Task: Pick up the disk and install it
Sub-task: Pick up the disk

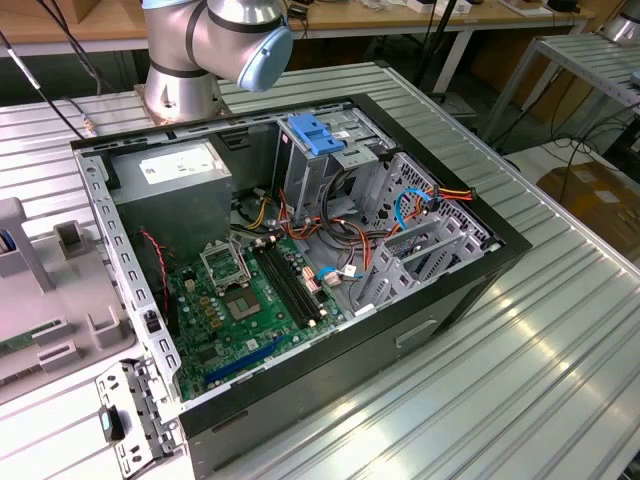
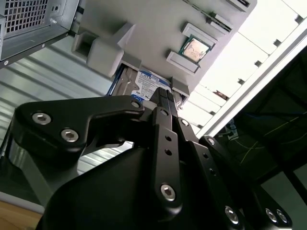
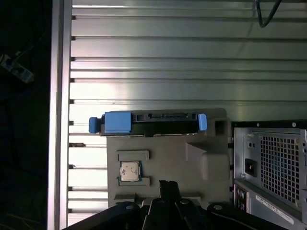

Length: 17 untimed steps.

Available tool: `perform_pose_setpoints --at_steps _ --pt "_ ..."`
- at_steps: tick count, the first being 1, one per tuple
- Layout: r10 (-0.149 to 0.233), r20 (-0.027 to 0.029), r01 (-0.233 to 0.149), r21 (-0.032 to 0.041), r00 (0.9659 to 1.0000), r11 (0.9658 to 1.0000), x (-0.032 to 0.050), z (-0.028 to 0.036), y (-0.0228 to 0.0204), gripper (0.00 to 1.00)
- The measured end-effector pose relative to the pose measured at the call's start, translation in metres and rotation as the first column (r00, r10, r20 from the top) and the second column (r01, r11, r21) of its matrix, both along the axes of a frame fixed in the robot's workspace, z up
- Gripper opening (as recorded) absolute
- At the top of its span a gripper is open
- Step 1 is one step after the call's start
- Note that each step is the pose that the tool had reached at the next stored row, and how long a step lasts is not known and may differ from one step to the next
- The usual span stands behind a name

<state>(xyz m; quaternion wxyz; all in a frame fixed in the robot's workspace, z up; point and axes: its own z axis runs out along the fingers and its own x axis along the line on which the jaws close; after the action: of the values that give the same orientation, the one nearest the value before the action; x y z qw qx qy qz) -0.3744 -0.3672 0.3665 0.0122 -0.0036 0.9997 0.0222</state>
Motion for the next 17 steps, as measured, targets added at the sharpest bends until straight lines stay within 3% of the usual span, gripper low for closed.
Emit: perform_pose_setpoints --at_steps 17 --pt "0.076 0.0000 -0.076 0.0000 0.9971 0.9971 0.0000 0.0000 0.0000 0.11"
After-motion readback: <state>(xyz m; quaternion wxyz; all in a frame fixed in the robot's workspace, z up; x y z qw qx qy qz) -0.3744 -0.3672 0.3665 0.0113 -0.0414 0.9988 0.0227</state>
